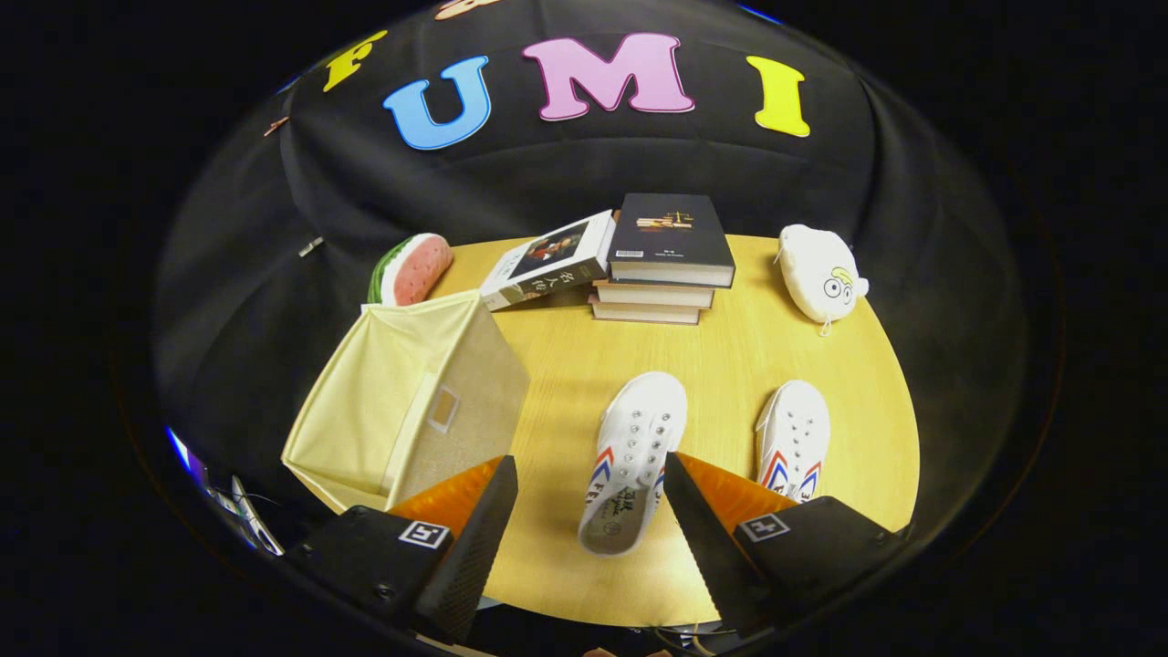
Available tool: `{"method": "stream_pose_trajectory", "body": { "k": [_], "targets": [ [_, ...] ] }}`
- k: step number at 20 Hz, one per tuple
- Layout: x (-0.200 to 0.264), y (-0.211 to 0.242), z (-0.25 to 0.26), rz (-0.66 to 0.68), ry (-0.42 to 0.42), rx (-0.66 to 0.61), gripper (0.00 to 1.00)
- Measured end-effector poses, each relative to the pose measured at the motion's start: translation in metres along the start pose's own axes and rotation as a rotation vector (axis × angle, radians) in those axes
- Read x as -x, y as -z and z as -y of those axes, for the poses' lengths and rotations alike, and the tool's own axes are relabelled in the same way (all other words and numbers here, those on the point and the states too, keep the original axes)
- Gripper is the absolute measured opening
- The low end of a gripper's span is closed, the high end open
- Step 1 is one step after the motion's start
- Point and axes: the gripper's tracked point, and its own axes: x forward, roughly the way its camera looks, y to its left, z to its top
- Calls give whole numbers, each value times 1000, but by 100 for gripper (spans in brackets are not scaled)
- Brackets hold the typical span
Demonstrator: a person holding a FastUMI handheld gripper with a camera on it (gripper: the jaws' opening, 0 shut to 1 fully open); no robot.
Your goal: Open the storage box then place both shoes into the box .Put the left shoe in first, then the right shoe, with the right side of both shoes facing outward in a uniform manner.
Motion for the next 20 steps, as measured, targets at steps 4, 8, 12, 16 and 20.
{"method": "stream_pose_trajectory", "body": {
  "k": [4,8,12,16,20],
  "targets": [
    [-20,8,22,-49,17,25,99],
    [-37,22,31,-102,14,29,99],
    [-63,43,54,-167,50,86,99],
    [-78,68,64,-242,59,149,99],
    [-84,79,77,-295,83,157,99]
  ]
}}
